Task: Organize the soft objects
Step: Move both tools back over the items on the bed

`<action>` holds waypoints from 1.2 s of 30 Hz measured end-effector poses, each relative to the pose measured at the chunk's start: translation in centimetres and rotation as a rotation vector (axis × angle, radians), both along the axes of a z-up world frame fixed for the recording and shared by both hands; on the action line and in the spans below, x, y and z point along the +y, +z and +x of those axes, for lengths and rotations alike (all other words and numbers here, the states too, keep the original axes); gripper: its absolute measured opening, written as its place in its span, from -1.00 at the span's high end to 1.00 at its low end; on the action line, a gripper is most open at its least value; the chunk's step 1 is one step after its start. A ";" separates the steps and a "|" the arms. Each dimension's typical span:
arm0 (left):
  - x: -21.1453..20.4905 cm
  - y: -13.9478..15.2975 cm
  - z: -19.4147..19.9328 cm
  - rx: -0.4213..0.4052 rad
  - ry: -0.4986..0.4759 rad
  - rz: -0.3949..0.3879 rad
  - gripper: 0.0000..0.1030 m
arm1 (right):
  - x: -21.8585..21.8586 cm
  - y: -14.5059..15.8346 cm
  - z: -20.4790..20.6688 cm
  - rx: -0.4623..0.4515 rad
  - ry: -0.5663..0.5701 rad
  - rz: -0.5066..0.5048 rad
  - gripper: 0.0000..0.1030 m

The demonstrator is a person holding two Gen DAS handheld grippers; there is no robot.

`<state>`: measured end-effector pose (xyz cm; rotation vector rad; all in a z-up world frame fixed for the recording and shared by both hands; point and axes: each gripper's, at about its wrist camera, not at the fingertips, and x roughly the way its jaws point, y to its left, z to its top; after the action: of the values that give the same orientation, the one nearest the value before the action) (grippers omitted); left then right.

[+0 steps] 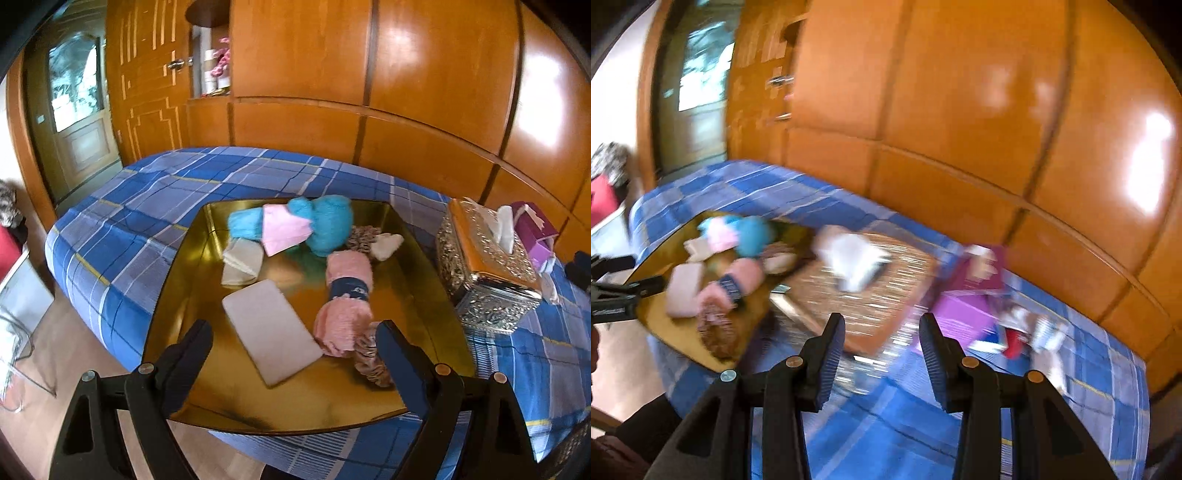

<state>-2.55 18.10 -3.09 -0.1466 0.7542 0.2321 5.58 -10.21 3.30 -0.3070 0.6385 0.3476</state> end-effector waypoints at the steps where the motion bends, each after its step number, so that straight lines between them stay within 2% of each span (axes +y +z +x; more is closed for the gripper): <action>1: -0.2 0.1 0.1 0.000 -0.007 0.001 -0.75 | -1.3 0.1 0.2 0.001 -0.031 0.009 0.19; 8: -2.5 1.8 1.1 -0.026 -0.082 0.026 -0.75 | -12.8 -0.9 3.4 0.086 -0.326 0.123 0.19; 15: -8.0 5.7 3.1 -0.080 -0.279 0.066 -0.75 | -22.0 -3.9 7.9 0.200 -0.612 0.225 0.19; 18: -11.1 7.2 4.0 -0.105 -0.370 0.089 -0.75 | -24.3 -4.7 9.5 0.226 -0.656 0.264 0.19; 21: -14.3 8.6 5.2 -0.114 -0.455 0.101 -0.75 | -25.6 -5.4 11.2 0.272 -0.650 0.322 0.19; 27: -22.4 12.3 8.0 -0.147 -0.670 0.120 -0.75 | -28.6 -7.9 13.6 0.317 -0.742 0.378 0.19; 29: -25.7 13.2 9.1 -0.138 -0.745 0.122 -0.75 | -30.1 -8.7 13.6 0.350 -0.811 0.411 0.19; 31: -29.3 13.5 10.2 -0.112 -0.813 0.134 -0.75 | -31.6 -8.7 13.0 0.345 -0.855 0.474 0.19; 34: -34.5 12.7 12.3 -0.047 -0.882 0.156 -0.75 | -33.5 -8.8 11.6 0.324 -0.935 0.546 0.19; 36: -37.9 11.4 14.0 -0.010 -0.898 0.217 -0.74 | -34.7 -9.1 10.9 0.327 -0.966 0.629 0.19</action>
<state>11.47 -19.84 8.26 0.3971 0.7149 -0.5402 16.44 -44.96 -5.81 0.6712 0.8822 -0.3488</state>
